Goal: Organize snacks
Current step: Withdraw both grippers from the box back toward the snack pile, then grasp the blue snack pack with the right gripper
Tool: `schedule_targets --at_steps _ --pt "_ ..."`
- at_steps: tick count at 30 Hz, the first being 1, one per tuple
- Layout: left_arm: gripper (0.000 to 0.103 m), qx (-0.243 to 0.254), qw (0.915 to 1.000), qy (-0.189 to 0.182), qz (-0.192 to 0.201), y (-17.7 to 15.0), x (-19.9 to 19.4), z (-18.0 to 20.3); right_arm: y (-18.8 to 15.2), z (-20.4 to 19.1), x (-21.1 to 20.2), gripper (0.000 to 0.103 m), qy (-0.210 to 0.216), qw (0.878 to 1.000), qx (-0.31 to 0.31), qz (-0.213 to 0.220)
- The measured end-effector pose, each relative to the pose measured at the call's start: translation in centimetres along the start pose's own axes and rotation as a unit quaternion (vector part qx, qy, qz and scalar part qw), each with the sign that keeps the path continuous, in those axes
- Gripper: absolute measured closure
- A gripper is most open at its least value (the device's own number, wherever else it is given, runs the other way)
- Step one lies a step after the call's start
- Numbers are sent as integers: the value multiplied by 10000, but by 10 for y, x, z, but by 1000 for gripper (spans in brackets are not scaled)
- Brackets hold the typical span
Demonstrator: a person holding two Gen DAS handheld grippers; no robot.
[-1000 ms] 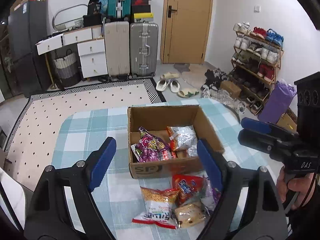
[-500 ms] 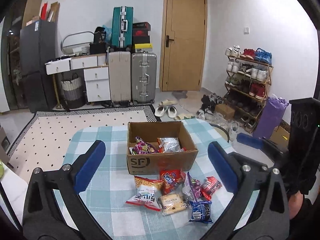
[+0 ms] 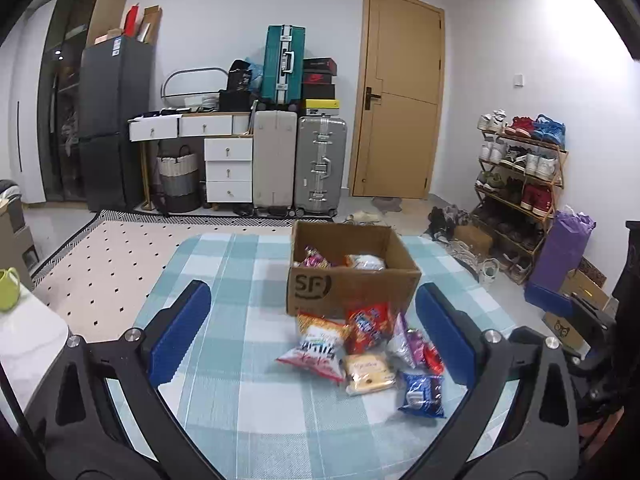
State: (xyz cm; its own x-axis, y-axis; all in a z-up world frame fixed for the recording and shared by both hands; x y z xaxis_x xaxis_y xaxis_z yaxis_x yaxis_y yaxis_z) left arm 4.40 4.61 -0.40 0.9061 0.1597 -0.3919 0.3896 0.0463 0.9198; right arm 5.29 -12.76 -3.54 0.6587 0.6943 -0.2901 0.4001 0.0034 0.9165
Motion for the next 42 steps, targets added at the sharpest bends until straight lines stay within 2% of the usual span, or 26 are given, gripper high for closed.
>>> schedule_targets --at_steps 6,10,14,16,21,23,25,28,34,35,39,40,42 --pt "1 15 9998 176 -107 -46 19 -10 -39 5 5 1 -329 9991 8 -276" --pt "1 81 9996 135 -254 -74 32 -10 -61 13 5 1 -441 9984 144 -326" --pt "1 5 9998 218 4 -91 34 -17 -76 19 3 1 -560 9980 146 -241" --pt "1 93 9995 292 -19 -97 41 -18 -82 24 6 1 -654 9974 132 -278" --pt "1 136 9991 310 -241 -109 64 -17 -103 47 30 1 -654 9926 615 -821" --pt "1 105 9988 333 -336 -112 73 -18 -115 60 46 1 -700 9863 877 -1208" --pt "1 65 9985 314 -452 -117 82 -18 -122 66 54 1 -616 9827 1034 -1405" --pt "1 -27 9978 276 -607 -126 93 -20 -125 75 66 1 -614 9795 1130 -1551" --pt "1 -223 9972 222 -679 -130 100 -26 -132 79 91 1 -457 9730 1116 -1970" --pt "1 -242 9969 236 -704 -130 102 -27 -133 78 95 1 -340 9720 1109 -2044" --pt "1 -482 9963 420 -573 -130 99 -38 -133 77 102 2 -354 9704 1082 -2130" --pt "1 -523 9963 390 -556 -130 98 -38 -134 79 104 2 -389 9687 1108 -2186" --pt "1 -508 9962 385 -593 -131 102 -37 -138 82 107 11 -416 9653 1192 -2287"
Point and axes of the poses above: each gripper's, at about its wrist camera, not at the fingertips, and x roughly the way its jaws point, z to its right, y to its top, the point moved 6 cm from there along x, roughly the way its jaws point, and after that the axes turned 15 degrees about y, right-handed, at the moved point
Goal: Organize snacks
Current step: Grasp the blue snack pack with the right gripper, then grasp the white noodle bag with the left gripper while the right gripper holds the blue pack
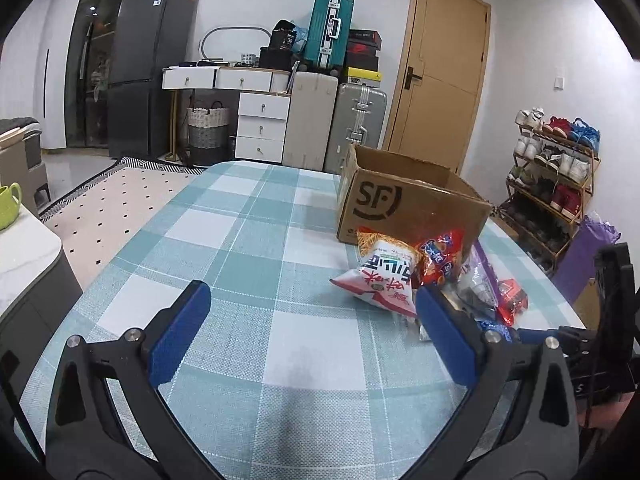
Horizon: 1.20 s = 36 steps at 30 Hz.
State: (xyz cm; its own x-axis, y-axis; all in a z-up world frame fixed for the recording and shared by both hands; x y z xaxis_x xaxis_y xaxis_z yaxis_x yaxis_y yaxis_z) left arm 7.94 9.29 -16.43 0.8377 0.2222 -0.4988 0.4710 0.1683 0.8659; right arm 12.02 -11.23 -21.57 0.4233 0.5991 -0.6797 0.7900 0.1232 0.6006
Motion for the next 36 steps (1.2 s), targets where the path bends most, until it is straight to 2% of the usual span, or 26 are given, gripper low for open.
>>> schedule_targets --at_steps 4,6,8,9,18,26,30,36 --pt "1 154 9998 2 -107 -3 7 7 -1 1 -1 19 -107 9999 -17 38" --pt "1 146 9999 30 -60 -3 5 5 -1 1 -1 26 -112 9999 -37 47" --pt "1 136 9999 43 -37 -3 4 4 0 2 -2 41 -67 9999 -9 88" --pt "1 139 9999 44 -42 -3 4 4 1 3 -4 52 -23 9999 27 136" --pt "1 173 9998 111 -29 -4 4 5 6 5 -41 55 -57 9948 123 1008" --pt "1 253 9995 179 23 -5 1 7 5 -5 -47 55 -22 9932 -108 1157" --pt "1 312 9992 210 -135 -6 6 9 5 -6 -52 55 7 9915 -150 1291" --pt "1 609 9972 -42 -437 1 22 21 4 -9 -61 55 433 9877 -165 1492"
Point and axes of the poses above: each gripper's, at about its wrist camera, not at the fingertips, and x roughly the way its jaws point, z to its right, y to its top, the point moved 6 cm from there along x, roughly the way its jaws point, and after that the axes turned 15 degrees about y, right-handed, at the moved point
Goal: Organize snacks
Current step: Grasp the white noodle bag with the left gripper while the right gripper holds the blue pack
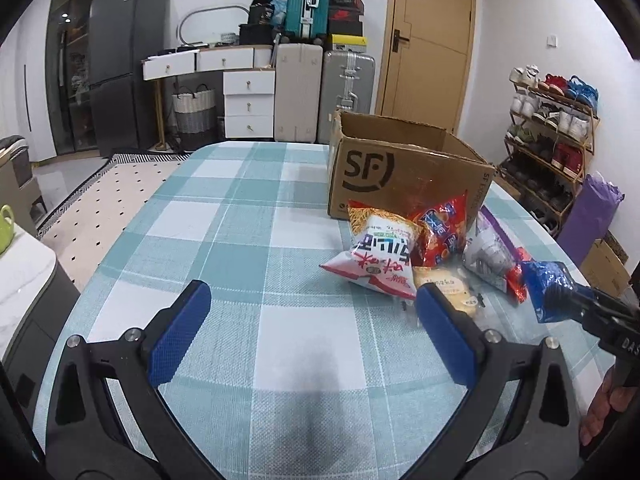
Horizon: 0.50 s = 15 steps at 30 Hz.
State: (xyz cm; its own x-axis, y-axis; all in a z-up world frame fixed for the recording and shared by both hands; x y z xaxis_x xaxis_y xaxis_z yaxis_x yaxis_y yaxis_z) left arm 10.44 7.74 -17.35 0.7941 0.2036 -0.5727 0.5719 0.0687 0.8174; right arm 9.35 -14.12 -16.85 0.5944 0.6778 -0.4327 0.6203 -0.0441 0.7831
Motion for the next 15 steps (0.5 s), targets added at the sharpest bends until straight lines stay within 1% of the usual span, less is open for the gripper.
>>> schedule_targets --at_steps 1,3,4,7,9,10,11,13,15 --pt "1 17 9999 -104 -86 6 3 3 1 -1 -2 55 69 10000 -26 31" --pt "1 53 9996 -246 -133 14 7 7 4 -3 -5 55 140 9998 -65 107" --pt "1 157 9991 -326 -214 18 12 13 6 -3 -6 55 198 9997 -55 131" --pt "1 466 9976 -380 -343 27 25 29 15 -1 -11 55 304 9992 5 242" --pt "1 712 9965 -290 -334 33 34 39 21 2 -13 55 365 9989 85 288" --pt "1 861 9957 -211 -269 35 39 44 24 3 -13 55 389 9988 99 295" --pt "1 934 9951 -215 -249 37 43 48 26 4 -13 55 412 9987 101 299" --pt "1 1054 9928 -384 -417 39 55 57 31 9 -12 55 416 9986 104 312" --pt "1 1022 9901 -667 -687 39 68 65 36 13 -12 55 432 9984 116 357"
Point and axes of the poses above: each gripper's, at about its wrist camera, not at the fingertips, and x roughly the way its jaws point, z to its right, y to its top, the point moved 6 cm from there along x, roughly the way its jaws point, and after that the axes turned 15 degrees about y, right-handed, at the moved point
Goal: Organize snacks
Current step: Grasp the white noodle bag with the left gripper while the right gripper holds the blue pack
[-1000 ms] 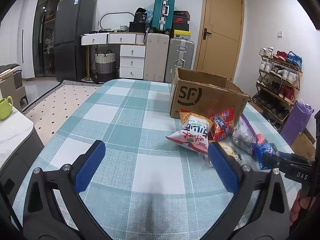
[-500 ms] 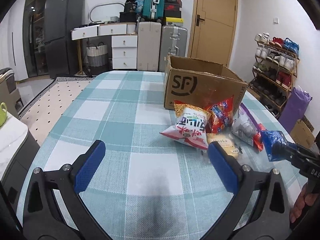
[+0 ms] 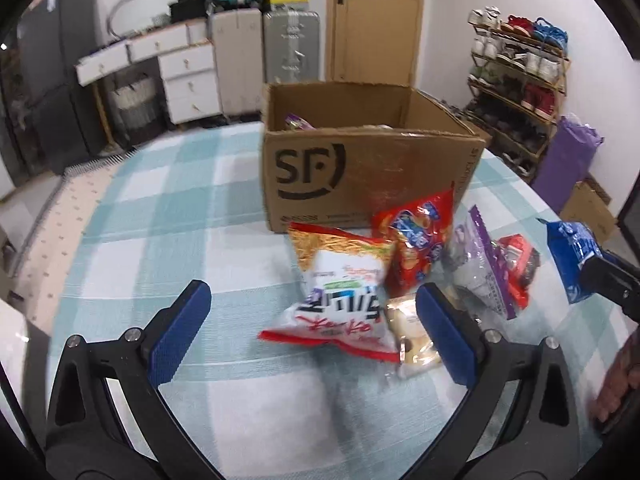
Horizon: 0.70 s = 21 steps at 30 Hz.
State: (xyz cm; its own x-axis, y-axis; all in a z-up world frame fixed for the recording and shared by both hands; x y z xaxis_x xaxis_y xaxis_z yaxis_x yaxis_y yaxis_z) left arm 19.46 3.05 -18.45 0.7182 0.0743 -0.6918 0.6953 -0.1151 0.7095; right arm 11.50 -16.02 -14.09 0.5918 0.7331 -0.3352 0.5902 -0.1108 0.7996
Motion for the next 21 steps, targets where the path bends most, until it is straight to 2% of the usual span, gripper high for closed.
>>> schedule_targets --at_steps 4,7,9,11,14,15,16,21 --pt "1 -12 9997 20 -234 5 22 3 5 9 2 55 23 10000 42 31" --pt "1 -97 9985 -301 -442 8 38 6 5 16 5 55 101 9998 141 55" --pt "3 -158 9977 -326 -565 8 47 5 3 19 8 55 221 9994 267 80" --pt "10 -150 9969 -365 -683 7 56 6 1 21 10 55 262 9991 319 86" --pt "26 -127 9955 -479 -808 6 64 7 -2 21 12 55 305 9990 328 95" --pt "41 -141 9947 -550 -855 5 67 8 -2 22 12 55 350 9987 358 107" --pt "50 -187 9931 -679 -940 4 69 9 -3 22 13 55 389 9984 396 124" --pt "55 -383 9936 -595 -881 2 72 0 -5 18 19 55 521 9980 353 59"
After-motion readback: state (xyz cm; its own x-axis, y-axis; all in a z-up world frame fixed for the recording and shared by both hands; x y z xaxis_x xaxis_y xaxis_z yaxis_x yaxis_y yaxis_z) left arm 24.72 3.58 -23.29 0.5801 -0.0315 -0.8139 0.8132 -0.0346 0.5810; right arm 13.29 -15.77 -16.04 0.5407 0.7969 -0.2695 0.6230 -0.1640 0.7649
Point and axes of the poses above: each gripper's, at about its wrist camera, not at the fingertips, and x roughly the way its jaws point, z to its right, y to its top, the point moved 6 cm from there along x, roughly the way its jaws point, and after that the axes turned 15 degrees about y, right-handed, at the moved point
